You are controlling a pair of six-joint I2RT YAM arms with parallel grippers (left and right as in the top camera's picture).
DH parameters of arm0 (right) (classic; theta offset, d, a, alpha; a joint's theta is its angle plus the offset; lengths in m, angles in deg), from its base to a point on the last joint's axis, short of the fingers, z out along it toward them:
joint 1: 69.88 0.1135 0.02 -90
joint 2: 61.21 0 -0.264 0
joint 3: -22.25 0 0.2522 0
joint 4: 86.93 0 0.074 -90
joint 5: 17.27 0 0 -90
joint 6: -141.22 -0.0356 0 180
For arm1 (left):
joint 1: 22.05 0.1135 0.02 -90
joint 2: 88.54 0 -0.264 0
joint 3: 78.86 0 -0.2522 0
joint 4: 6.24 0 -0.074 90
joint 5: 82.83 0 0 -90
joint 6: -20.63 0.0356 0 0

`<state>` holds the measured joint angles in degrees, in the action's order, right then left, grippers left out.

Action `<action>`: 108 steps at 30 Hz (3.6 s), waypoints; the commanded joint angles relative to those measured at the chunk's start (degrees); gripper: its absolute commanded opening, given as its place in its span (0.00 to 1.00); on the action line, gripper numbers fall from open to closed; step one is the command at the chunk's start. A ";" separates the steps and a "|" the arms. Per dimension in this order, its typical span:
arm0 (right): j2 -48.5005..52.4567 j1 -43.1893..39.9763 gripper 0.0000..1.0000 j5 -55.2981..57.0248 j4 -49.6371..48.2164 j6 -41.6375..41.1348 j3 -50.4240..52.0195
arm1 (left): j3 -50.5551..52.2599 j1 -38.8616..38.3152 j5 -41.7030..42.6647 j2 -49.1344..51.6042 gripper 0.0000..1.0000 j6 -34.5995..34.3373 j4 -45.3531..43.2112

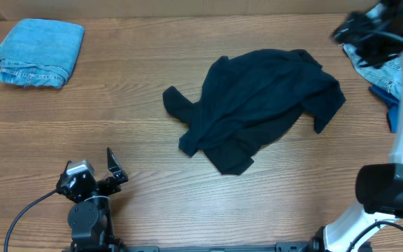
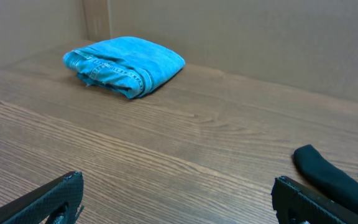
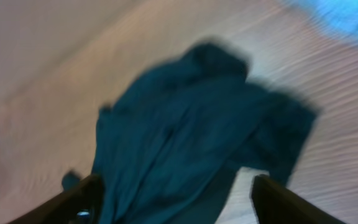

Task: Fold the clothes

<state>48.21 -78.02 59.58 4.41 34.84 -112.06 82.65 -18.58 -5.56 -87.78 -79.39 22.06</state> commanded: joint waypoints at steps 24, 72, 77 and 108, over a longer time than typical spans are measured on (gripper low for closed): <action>-1.64 6.91 0.82 -1.46 -23.63 -7.26 37.88 | 0.22 -0.07 -1.16 -0.50 1.00 1.03 -0.15; -10.05 -20.46 0.04 5.22 -33.94 -8.74 -1.49 | 0.20 -0.07 -1.16 -0.50 1.00 1.03 -0.15; -10.05 -35.93 0.04 -2.03 -33.73 -8.76 -4.42 | 0.20 -0.07 -1.16 -0.50 1.00 1.05 -0.15; -1.75 -30.40 0.05 2.21 -39.06 0.17 -4.26 | 0.20 -0.07 -1.16 -0.50 1.00 1.03 -0.13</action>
<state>46.86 -107.44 60.26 -35.63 34.60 -115.05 82.65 -18.58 -5.56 -87.78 -79.39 22.09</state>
